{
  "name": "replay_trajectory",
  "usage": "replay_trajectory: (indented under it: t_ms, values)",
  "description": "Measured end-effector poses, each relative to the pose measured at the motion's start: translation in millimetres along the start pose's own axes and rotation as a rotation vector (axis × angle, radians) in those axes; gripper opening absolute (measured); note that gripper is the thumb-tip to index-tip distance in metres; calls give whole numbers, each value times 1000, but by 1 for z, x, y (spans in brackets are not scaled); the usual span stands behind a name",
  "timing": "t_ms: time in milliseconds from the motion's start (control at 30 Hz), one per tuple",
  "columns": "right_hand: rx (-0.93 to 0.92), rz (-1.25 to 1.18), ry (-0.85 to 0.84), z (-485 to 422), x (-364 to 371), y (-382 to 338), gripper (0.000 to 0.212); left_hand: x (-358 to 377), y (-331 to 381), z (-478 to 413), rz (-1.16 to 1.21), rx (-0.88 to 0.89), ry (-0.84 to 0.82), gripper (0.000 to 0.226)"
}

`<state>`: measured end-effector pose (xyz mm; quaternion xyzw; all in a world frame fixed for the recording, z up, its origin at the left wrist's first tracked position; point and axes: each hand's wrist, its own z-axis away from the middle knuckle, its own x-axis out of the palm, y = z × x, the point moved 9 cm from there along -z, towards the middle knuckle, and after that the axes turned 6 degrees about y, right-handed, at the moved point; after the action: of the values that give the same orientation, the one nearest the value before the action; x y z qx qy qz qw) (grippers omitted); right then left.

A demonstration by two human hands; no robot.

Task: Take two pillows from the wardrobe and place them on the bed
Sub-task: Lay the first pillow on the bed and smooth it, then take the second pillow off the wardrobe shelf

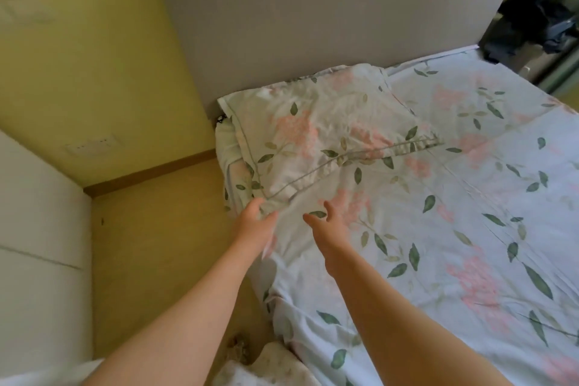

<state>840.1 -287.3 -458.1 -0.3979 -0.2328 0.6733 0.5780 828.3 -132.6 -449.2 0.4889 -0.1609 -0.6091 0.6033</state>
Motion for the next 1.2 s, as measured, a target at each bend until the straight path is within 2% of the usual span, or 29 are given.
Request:
replay_trajectory:
  t_ms: [133, 300, 500, 700, 833, 1000, 1200]
  values:
    - [-57, 11, -119, 44, 28, -5, 62, -39, -18, 44, 89, -39, 103, 48]
    - [-142, -21, -212, 100, 63, -27, 57, -98, -21, 91, 158, 6, 234, 40]
    - [-276, -96, -252, 168, 81, -72, 43, -173, 16, 148, 195, 236, 387, 28]
    - [-510, -167, -313, 244, 76, -150, 32, -236, 82, 212, 294, 491, 508, 11]
    - [-669, -251, -506, 308, 78, -204, 7, -283, 115, 271, 299, 665, 676, 11]
    - [-875, -247, -741, 387, 84, -252, 8, -334, 140, 348, 292, 828, 939, 16]
    - [-992, -238, -1022, 477, 112, -273, 8, -393, 128, 430, 253, 862, 1236, 10]
